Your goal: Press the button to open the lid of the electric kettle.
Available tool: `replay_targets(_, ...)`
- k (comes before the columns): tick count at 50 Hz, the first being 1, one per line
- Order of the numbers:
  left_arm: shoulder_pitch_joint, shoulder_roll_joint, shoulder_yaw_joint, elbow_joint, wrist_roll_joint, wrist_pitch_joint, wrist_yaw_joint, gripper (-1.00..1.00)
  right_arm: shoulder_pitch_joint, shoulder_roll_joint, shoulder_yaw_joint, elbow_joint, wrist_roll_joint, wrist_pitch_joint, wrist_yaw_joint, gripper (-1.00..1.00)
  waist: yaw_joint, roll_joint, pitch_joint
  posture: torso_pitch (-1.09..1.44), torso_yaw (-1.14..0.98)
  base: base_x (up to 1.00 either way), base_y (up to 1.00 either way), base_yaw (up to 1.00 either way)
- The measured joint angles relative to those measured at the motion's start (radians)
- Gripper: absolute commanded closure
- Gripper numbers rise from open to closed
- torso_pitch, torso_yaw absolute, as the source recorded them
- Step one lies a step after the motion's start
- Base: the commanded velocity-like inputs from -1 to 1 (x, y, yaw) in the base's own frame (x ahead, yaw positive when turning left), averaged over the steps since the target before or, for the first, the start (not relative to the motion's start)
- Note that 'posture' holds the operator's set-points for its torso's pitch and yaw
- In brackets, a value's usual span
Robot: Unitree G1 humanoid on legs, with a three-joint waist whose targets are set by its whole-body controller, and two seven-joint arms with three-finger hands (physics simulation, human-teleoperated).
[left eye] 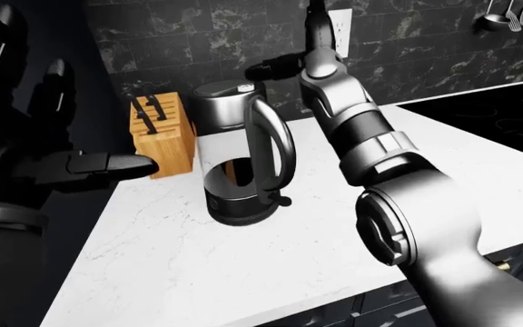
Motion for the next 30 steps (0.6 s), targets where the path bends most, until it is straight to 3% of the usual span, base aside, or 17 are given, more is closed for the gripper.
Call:
replay_targets(14,0.005,-0.004,0.000,-0.001,0.006,-0.003,-0.005,-1.00,0.005,0.014,-0.007,0.007,0.031,-0.006,-0.070,-1.00,0.001,-0.003,-0.002,-0.42,0.00,0.00,0.00,0.00)
replay_targets(30,0.006,-0.006,0.001,0.001,0.007,-0.003,-0.007,-1.00,0.016,0.027,0.009,0.004,0.018,-0.006,-0.058,-1.00,0.002,-0.002,-0.001,-0.42,0.00,0.00,0.00,0.00)
